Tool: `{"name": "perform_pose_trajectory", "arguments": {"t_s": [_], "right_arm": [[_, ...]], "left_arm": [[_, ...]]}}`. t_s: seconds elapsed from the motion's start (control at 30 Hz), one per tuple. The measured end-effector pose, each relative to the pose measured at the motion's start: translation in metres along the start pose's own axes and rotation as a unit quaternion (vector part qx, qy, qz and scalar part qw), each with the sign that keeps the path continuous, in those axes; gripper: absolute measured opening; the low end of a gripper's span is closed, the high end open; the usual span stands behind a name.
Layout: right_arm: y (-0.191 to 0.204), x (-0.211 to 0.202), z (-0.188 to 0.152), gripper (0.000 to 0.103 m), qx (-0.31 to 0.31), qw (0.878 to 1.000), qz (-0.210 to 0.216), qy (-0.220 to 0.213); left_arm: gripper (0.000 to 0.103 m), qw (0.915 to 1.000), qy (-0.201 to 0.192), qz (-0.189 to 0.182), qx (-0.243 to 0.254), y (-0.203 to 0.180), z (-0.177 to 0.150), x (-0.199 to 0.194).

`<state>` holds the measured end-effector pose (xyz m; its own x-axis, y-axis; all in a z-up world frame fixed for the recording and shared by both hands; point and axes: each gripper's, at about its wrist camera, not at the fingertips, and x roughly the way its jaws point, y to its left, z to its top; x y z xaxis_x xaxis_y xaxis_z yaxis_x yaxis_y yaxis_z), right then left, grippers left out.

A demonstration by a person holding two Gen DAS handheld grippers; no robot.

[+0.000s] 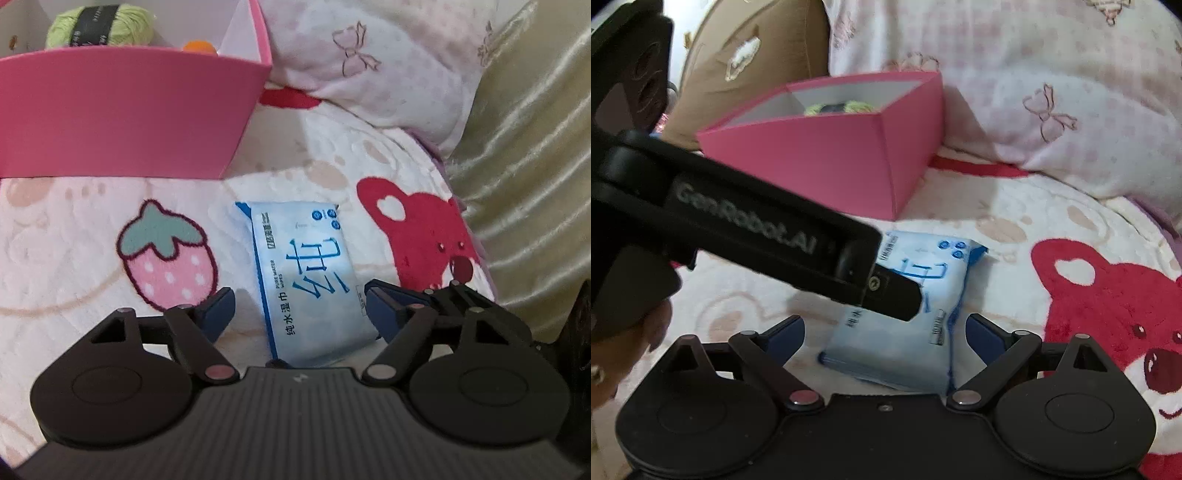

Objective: Organize objects
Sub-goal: 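Move the open left gripper down toward the blue-and-white wet-wipe pack, then close the left gripper on the wet-wipe pack's edge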

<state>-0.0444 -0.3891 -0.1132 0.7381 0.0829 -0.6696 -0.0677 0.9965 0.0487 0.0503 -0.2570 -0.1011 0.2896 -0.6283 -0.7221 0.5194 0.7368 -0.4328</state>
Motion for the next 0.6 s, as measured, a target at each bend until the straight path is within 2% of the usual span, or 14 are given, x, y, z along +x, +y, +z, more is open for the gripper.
{"name": "perform_pose_trajectory", "arguments": {"t_s": [0.07, 0.13, 0.2, 0.3, 0.33, 0.5, 0.6], "right_arm": [[-0.001, 0.003, 0.000, 0.094, 0.000, 1.000, -0.001, 0.012], [-0.002, 0.003, -0.001, 0.093, 0.007, 1.000, 0.003, 0.016], [-0.003, 0.003, -0.003, 0.087, 0.014, 1.000, 0.013, 0.017], [-0.006, 0.005, -0.004, 0.079, 0.029, 0.999, 0.017, 0.016], [-0.008, 0.006, -0.005, 0.077, 0.037, 0.999, 0.016, 0.013], [-0.020, 0.007, -0.002, 0.073, 0.069, 0.997, 0.025, 0.017], [-0.018, 0.010, 0.001, 0.073, 0.065, 0.997, 0.021, 0.023]], "left_arm": [[0.073, 0.9997, 0.001, 0.017, 0.015, -0.003, 0.000, 0.003], [0.064, 0.9996, -0.004, 0.022, 0.014, -0.001, 0.000, 0.006], [0.057, 0.9997, -0.007, 0.025, 0.000, 0.005, 0.001, 0.011], [0.045, 0.9995, -0.023, 0.011, -0.020, 0.010, 0.003, 0.014], [0.038, 0.9994, -0.023, 0.006, -0.026, 0.011, 0.004, 0.015], [0.029, 0.9983, -0.024, -0.014, -0.051, 0.018, 0.006, 0.017], [0.027, 0.9976, -0.024, -0.020, -0.062, 0.022, 0.004, 0.017]]}}
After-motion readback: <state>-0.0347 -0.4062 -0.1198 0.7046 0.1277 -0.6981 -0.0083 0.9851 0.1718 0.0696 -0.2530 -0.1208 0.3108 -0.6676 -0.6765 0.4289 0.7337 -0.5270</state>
